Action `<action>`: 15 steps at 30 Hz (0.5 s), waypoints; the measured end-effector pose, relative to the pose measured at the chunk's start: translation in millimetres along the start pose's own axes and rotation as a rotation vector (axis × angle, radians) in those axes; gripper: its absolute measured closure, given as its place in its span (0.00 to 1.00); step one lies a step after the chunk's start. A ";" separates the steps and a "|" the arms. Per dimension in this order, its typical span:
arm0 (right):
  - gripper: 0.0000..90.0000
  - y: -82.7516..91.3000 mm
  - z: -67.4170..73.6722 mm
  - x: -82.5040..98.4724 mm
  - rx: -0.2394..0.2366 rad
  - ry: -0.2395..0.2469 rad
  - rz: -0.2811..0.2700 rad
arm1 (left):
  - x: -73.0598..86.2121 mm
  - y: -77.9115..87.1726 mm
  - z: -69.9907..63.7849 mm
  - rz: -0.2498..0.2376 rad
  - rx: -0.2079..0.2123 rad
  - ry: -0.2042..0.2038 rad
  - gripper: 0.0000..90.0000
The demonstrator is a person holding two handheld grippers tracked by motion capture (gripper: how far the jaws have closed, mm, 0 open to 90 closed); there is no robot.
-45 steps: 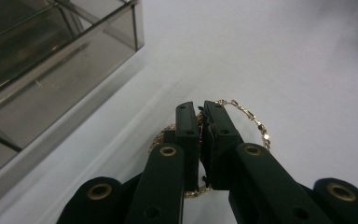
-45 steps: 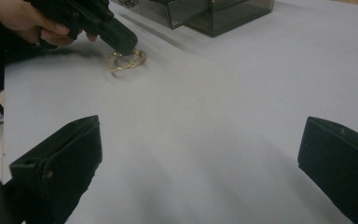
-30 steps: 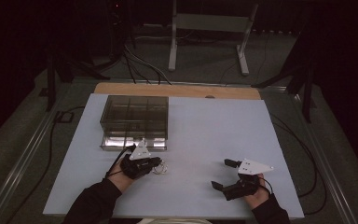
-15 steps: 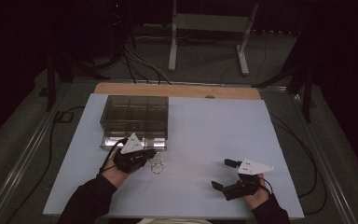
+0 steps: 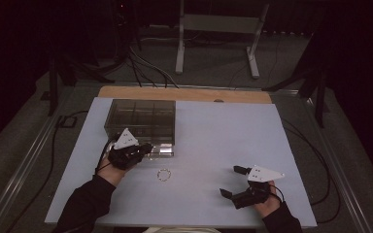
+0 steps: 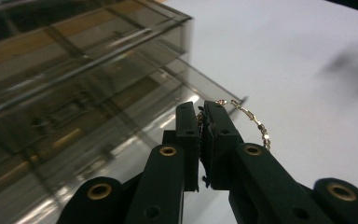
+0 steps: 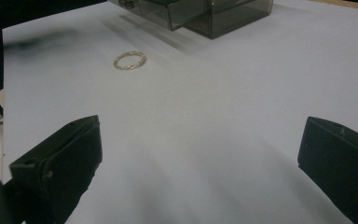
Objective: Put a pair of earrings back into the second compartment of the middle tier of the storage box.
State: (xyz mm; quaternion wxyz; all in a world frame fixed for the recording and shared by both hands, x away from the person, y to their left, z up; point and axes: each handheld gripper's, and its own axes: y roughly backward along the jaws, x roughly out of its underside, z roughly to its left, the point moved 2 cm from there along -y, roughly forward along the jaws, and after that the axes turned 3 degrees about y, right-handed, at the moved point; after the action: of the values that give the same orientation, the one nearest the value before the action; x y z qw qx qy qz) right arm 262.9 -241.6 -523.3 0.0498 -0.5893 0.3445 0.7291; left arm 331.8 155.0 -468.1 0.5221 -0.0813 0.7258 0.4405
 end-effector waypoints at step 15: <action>0.00 -0.5 0.8 0.4 -0.001 0.001 0.007 | 3.8 3.0 33.0 -0.012 -0.102 0.078 0.96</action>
State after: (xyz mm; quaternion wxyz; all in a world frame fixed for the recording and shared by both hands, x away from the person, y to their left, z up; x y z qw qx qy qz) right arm 262.4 -241.0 -523.9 0.0466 -0.5886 0.3460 0.7292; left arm 351.1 182.0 -471.8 0.4913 -0.1291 0.7215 0.4705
